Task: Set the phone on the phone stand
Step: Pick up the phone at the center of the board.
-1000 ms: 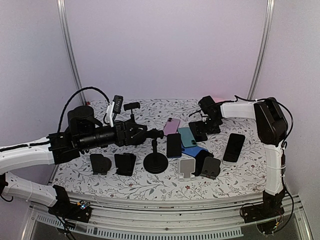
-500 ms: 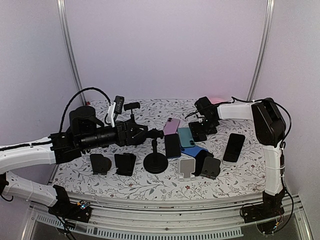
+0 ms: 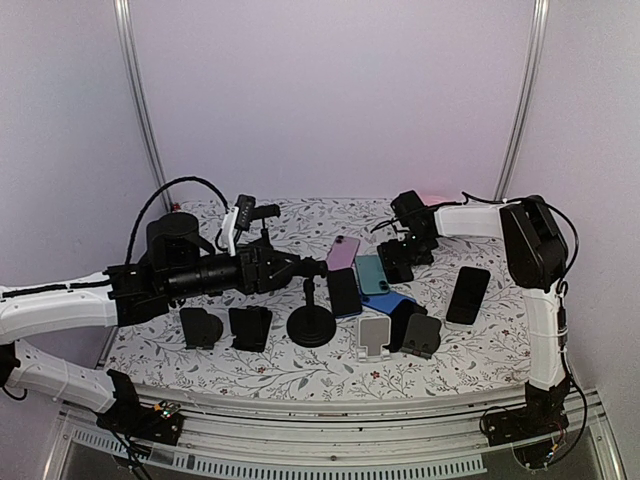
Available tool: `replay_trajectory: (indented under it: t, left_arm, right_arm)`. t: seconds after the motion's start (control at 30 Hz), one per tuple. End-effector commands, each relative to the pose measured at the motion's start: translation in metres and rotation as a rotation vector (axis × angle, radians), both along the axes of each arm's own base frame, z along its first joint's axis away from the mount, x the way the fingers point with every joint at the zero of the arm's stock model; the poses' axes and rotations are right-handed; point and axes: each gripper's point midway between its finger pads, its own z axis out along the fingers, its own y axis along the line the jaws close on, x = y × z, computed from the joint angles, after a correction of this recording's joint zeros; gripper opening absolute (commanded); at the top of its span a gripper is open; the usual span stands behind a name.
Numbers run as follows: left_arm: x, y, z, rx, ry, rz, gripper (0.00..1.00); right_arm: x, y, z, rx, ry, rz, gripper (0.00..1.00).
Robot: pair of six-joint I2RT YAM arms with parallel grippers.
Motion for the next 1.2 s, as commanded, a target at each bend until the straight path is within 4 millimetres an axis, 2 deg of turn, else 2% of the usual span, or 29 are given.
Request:
replay_trajectory:
  t: [0.0, 0.13, 0.23, 0.33, 0.4, 0.5, 0.57, 0.77, 0.9, 1.17]
  left_arm:
    - [0.006, -0.003, 0.015, -0.031, -0.031, 0.000, 0.67]
    - [0.007, -0.003, 0.015, -0.033, -0.028, -0.002, 0.67]
    - [0.006, -0.003, 0.015, -0.033, -0.028, -0.002, 0.67]
    - [0.006, -0.003, 0.016, -0.034, -0.028, -0.003, 0.67]
    - [0.006, -0.002, 0.017, -0.035, -0.030, 0.000, 0.67]
    - [0.006, -0.001, 0.018, -0.033, -0.031, 0.002, 0.67]
    - [0.006, 0.000, 0.018, -0.033, -0.033, 0.002, 0.67]
    - [0.007, -0.004, 0.019, -0.042, -0.033, -0.003, 0.67]
    - [0.011, -0.006, 0.024, -0.043, -0.032, 0.005, 0.67]
    - [0.023, -0.008, 0.038, -0.053, -0.038, 0.035, 0.67]
  right_arm:
    - [-0.021, -0.001, -0.033, -0.082, 0.081, 0.019, 0.89]
    - [-0.022, 0.001, -0.035, -0.069, 0.092, 0.027, 0.90]
    - [-0.021, 0.010, -0.027, -0.023, 0.078, 0.042, 0.91]
    - [-0.018, 0.005, -0.026, -0.038, 0.066, 0.028, 0.91]
    - [-0.017, -0.002, -0.027, -0.030, 0.080, 0.013, 0.88]
    - [-0.015, -0.017, -0.030, -0.030, 0.092, -0.015, 0.78]
    - [-0.014, -0.021, -0.032, -0.048, 0.095, -0.020, 0.76]
    - [-0.019, -0.007, -0.038, -0.007, 0.122, 0.010, 0.69]
    - [-0.014, -0.004, -0.026, 0.017, 0.092, 0.003, 0.65]
    - [0.003, -0.002, 0.021, 0.074, -0.016, -0.037, 0.62]
